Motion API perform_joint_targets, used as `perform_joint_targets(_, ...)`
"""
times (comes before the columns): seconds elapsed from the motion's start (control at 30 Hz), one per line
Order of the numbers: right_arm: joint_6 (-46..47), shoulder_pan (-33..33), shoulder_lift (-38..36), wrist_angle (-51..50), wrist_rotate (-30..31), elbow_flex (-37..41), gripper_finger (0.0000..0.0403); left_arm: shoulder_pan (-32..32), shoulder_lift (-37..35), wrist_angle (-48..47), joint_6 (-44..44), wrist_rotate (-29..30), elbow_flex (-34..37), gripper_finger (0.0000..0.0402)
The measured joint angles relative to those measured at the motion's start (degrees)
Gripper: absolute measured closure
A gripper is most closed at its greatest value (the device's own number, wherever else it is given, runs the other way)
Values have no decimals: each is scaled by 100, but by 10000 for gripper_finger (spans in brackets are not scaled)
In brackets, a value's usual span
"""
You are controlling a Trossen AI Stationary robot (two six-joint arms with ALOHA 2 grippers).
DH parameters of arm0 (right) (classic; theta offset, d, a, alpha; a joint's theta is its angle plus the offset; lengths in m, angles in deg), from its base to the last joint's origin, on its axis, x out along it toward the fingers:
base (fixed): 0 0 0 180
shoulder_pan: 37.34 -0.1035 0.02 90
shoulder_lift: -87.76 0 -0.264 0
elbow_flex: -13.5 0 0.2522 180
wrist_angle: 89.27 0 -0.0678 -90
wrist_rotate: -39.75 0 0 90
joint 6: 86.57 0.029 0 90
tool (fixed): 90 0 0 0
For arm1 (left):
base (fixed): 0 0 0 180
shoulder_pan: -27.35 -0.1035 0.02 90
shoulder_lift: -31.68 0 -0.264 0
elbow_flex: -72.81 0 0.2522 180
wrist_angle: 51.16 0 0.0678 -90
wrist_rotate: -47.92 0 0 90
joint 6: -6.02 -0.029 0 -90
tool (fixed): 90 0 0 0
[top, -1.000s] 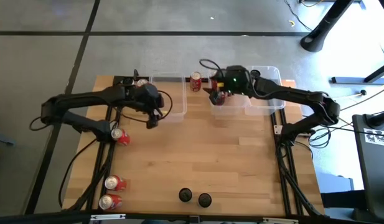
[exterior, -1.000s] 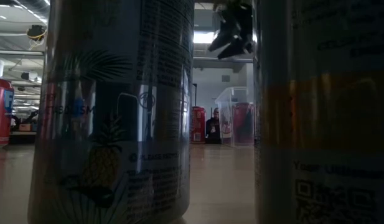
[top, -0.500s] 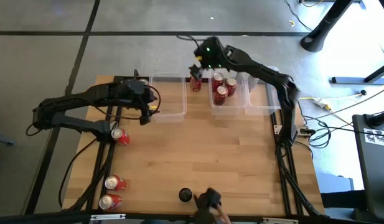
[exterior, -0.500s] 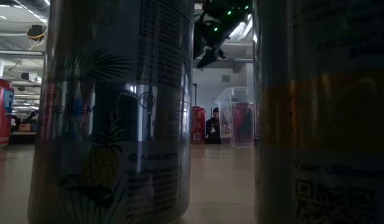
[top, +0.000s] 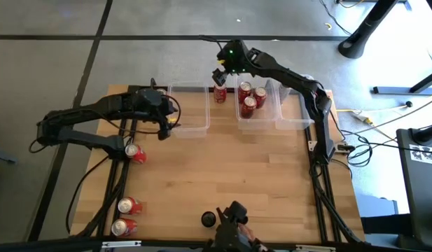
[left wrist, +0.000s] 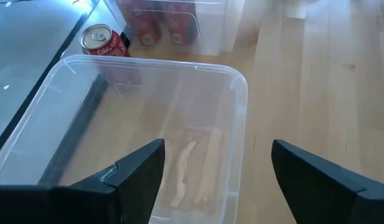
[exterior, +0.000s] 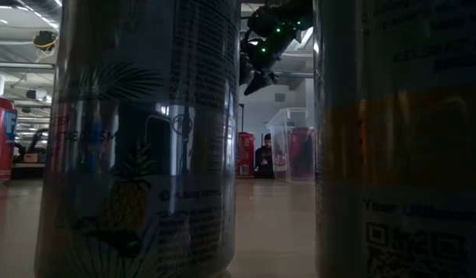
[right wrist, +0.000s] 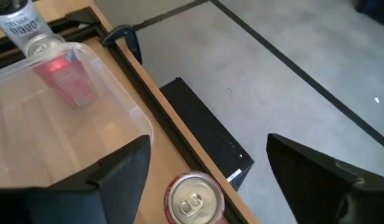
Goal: Sort soda cans
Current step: Put the bottom right white and yellow soda can into the right transparent bin
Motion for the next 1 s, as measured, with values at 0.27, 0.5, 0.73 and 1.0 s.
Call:
perform_joint_targets(0.27,155,-7,198,-456,-223,9,21,0,0,85,44,0,0,119)
perform_joint_targets(0.5,300,-58,239,-787,-353,44,57,0,2,98,129,0,0,119)
perform_joint_targets(0.73,373,-179,235,-169,-41,464,60,0,2,98,264,-2,0,119)
perform_joint_targets(1.0,505,-147,235,-138,217,819,61,0,2,98,302,-2,0,119)
